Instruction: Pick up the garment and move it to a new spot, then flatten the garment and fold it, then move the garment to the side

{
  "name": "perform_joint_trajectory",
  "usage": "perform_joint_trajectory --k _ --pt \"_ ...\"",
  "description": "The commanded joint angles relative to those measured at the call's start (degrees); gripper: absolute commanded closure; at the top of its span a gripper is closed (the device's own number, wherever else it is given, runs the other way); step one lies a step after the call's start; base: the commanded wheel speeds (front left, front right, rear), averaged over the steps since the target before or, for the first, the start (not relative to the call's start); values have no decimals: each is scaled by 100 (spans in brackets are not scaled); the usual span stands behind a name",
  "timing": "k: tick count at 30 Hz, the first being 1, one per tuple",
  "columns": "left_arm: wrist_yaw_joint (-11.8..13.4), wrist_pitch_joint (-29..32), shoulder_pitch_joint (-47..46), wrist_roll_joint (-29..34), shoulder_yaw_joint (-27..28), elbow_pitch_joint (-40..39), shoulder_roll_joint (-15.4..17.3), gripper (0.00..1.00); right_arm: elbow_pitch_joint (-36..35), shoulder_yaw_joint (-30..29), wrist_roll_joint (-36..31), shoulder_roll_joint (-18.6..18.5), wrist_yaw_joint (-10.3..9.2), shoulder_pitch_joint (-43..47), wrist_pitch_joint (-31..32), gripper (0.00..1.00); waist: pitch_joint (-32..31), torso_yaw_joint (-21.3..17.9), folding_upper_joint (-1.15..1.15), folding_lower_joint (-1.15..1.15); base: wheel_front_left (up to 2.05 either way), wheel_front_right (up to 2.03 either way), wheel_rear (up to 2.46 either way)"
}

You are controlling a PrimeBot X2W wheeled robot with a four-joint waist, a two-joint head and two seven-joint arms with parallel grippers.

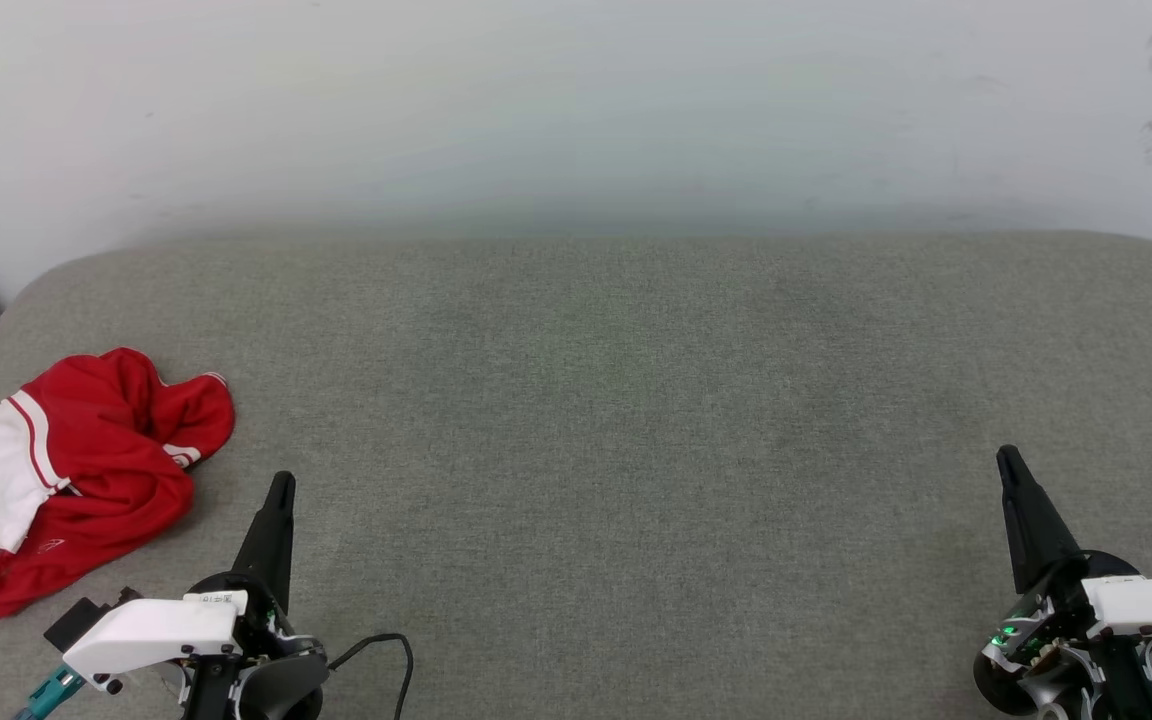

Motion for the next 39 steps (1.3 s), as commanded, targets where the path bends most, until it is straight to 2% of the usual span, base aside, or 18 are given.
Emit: perform_joint_trajectory --k 1,6,7,12,20,29,39 --pt "-11 -1 -47 19 -1 -7 -6 100 -4 3 15 22 0 -77 11 100 0 0 0 0 0 0 0" --pt "-11 -1 -47 19 -2 -7 -6 100 -4 3 15 22 0 -77 11 100 0 0 0 0 0 0 0" --pt "1 0 8 -1 -4 16 0 0 14 0 -2 0 1 9 -2 0 0 0 0 0 0 0 0" --pt "3 -95 50 41 -147 41 -6 0 9 70 -55 2 0 93 -99 0 1 -1 0 0 0 0 0" --pt "4 -388 24 296 -411 -146 -3 0 -213 193 -499 3 0 184 -385 0 4 -2 0 0 0 0 0" --pt "4 -614 -21 1213 -659 -305 2 0 -395 300 -1577 3 0 203 -611 0 19 3 0 0 0 0 0" --pt "4 -844 -26 2617 -762 -365 2 0 -578 426 -3129 3 0 240 -837 0 45 3 0 0 0 0 0"
